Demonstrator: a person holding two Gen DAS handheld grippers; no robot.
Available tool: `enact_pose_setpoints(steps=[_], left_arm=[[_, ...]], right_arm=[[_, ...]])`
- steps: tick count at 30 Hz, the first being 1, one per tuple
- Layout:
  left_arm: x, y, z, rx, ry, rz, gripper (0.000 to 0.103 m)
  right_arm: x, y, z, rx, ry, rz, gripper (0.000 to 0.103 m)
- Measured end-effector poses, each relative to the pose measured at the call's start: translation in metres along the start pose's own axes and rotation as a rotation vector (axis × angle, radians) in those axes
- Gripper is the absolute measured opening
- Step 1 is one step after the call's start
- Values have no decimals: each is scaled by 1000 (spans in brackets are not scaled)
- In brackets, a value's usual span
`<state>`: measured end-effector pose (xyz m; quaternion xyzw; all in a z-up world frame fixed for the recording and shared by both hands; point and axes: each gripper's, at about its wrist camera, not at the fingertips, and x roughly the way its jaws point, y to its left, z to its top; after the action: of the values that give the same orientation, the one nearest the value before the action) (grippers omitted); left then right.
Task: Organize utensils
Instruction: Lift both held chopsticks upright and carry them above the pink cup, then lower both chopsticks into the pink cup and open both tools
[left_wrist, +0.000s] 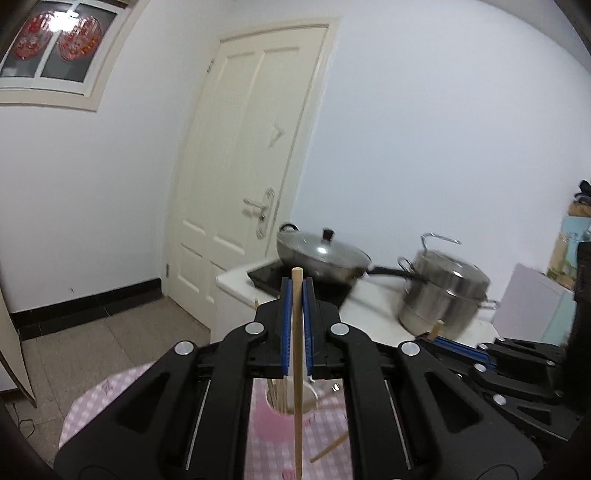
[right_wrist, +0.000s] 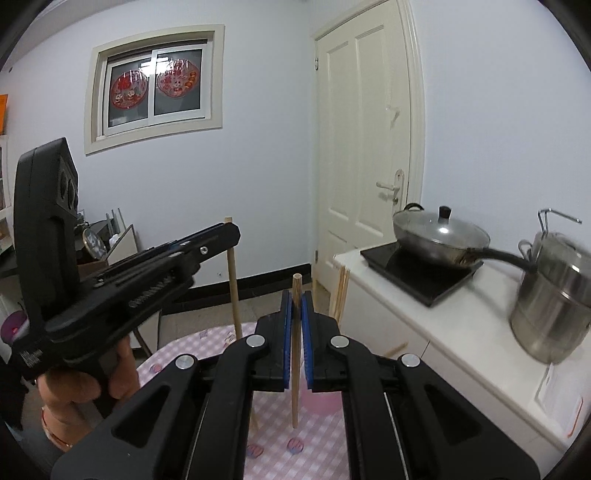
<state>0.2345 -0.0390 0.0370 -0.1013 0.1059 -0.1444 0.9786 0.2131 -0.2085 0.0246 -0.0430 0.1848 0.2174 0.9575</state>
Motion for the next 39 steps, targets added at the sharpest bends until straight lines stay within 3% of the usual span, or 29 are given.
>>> enact_pose_setpoints(steps=[9,16,25,39], left_arm=[[56,-7,15,15,-66,53,6],[82,-8,2,19,-114,81,6],[106,7,-43,10,-46,93,6],[93,9,-65,20,29,56,6]], right_arm=[[26,-30,21,22,-38,-22,4],[45,-46,21,51,-54,-28,4],[68,-52,-7,62,15,-28,4],[76,-39,-37,53,105,-30,4]])
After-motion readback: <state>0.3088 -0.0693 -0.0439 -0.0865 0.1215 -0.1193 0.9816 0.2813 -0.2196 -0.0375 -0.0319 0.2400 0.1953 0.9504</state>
